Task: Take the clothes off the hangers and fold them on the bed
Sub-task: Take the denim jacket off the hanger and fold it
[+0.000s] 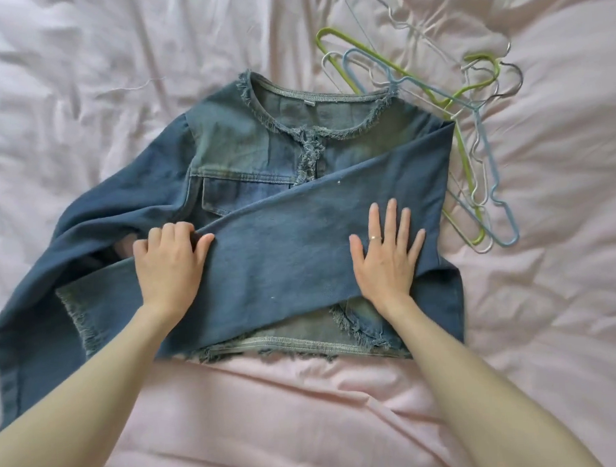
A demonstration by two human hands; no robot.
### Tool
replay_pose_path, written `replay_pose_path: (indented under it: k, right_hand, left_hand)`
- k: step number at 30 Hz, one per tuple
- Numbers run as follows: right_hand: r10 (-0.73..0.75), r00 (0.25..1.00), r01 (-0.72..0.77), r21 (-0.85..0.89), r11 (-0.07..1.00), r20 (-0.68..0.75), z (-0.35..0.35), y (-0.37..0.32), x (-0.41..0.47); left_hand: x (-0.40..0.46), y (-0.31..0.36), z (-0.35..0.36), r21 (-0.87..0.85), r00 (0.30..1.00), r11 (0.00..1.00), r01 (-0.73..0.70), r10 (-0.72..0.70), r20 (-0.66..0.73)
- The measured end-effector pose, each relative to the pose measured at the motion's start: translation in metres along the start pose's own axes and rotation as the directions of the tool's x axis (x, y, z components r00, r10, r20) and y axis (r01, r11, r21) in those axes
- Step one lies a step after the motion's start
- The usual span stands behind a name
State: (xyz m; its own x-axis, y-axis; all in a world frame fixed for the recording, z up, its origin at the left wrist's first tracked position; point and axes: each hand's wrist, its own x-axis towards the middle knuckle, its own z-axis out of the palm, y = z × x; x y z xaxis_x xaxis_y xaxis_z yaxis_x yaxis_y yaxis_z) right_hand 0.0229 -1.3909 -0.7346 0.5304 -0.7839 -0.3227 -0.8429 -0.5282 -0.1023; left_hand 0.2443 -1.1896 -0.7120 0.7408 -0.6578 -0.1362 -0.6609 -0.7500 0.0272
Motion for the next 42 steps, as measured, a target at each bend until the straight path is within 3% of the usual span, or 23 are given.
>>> replay_pose_path:
  k: [3, 6, 8, 11, 13, 15, 17, 18, 19, 20, 22, 24, 25, 27, 29, 31, 33, 35, 37, 40, 42]
  right_hand:
    - [-0.001, 0.998, 0.0, 0.019, 1.0, 0.059, 0.007, -0.02, -0.033]
    - [-0.145, 0.984, 0.142, 0.038, 0.989, 0.098, 0.006, -0.051, -0.058]
    - [-0.264, 0.959, 0.263, 0.027, 0.964, 0.101, 0.006, -0.072, -0.063]
    - [-0.394, 0.905, 0.399, 0.001, 0.917, 0.16, 0.002, -0.118, -0.077]
    - [-0.398, 0.883, 0.409, 0.01, 0.913, 0.249, 0.0, -0.14, -0.085]
    - [-0.371, 0.876, 0.373, 0.055, 0.926, 0.309, -0.005, -0.151, -0.09]
    - [-0.349, 0.864, 0.277, 0.235, 0.932, 0.362, -0.014, -0.151, -0.086]
    - [-0.313, 0.871, 0.153, 0.396, 0.905, 0.379, -0.024, -0.15, -0.084]
    - [-0.248, 0.882, -0.025, 0.567, 0.823, 0.4, -0.035, -0.148, -0.081]
    - [-0.174, 0.881, -0.22, 0.706, 0.673, 0.44, -0.048, -0.143, -0.079]
    - [-0.131, 0.818, -0.511, 0.811, 0.283, 0.561, -0.069, -0.127, -0.073]
    - [-0.182, 0.767, -0.63, 0.776, -0.037, 0.615, -0.081, -0.1, -0.066]
    - [-0.215, 0.757, -0.649, 0.748, -0.14, 0.617, -0.083, -0.089, -0.063]
    - [-0.258, 0.765, -0.642, 0.735, -0.221, 0.59, -0.086, -0.072, -0.06]
    - [-0.215, 0.778, -0.626, 0.757, -0.187, 0.59, -0.084, -0.061, -0.059]
    - [-0.103, 0.788, -0.613, 0.789, -0.044, 0.607, -0.077, -0.053, -0.059]
    - [-0.02, 0.797, -0.603, 0.797, 0.035, 0.604, -0.068, -0.049, -0.057]
    - [0.056, 0.804, -0.594, 0.804, 0.035, 0.592, -0.062, -0.05, -0.057]
    - [0.136, 0.817, -0.573, 0.817, 0.067, 0.561, -0.056, -0.051, -0.057]
    - [0.196, 0.867, -0.484, 0.867, 0.113, 0.458, -0.053, -0.054, -0.057]
    - [0.23, 0.898, -0.412, 0.902, 0.134, 0.376, -0.059, -0.056, -0.054]
  left_hand:
    - [-0.018, -0.027, -0.012, 0.032, 0.998, 0.999, 0.03, -0.032, 0.054]
    - [-0.029, -0.056, -0.034, 0.012, 0.977, 0.988, 0.153, -0.153, 0.149]
    - [-0.028, -0.073, -0.046, 0.019, 0.931, 0.973, 0.23, -0.226, 0.285]
    - [-0.034, -0.112, -0.061, -0.059, 0.818, 0.953, 0.298, -0.223, 0.53]
    - [-0.037, -0.129, -0.068, -0.311, 0.758, 0.825, 0.471, -0.197, 0.622]
    - [-0.043, -0.131, -0.083, -0.517, 0.71, 0.578, 0.632, -0.164, 0.685]
    - [-0.044, -0.12, -0.099, -0.581, 0.674, 0.412, 0.702, -0.119, 0.729]
    - [-0.044, -0.11, -0.109, -0.598, 0.659, 0.351, 0.72, -0.079, 0.748]
    - [-0.041, -0.098, -0.119, -0.612, 0.647, 0.297, 0.733, -0.026, 0.762]
    - [-0.037, -0.082, -0.13, -0.63, 0.646, 0.256, 0.733, 0.03, 0.763]
    - [-0.024, -0.041, -0.145, -0.681, 0.675, 0.244, 0.691, 0.118, 0.728]
    - [-0.01, 0.011, -0.156, -0.747, 0.724, 0.292, 0.597, 0.205, 0.659]
    - [-0.004, 0.034, -0.16, -0.766, 0.731, 0.346, 0.541, 0.256, 0.632]
    - [0.002, 0.07, -0.156, -0.761, 0.708, 0.519, 0.39, 0.36, 0.608]
    - [0.0, 0.084, -0.134, -0.7, 0.735, 0.674, 0.235, 0.348, 0.582]
    - [-0.013, 0.076, -0.103, -0.64, 0.836, 0.745, 0.189, 0.22, 0.503]
    - [-0.032, 0.055, -0.075, -0.599, 0.882, 0.741, 0.304, 0.018, 0.47]
    - [-0.047, 0.032, -0.053, -0.547, 0.834, 0.691, 0.472, -0.15, 0.531]
    - [-0.057, 0.018, -0.04, -0.534, 0.802, 0.652, 0.539, -0.202, 0.563]
    - [-0.058, 0.028, -0.037, -0.617, 0.846, 0.602, 0.507, -0.209, 0.491]
    - [-0.061, 0.043, -0.04, -0.663, 0.948, 0.684, 0.305, -0.153, 0.278]
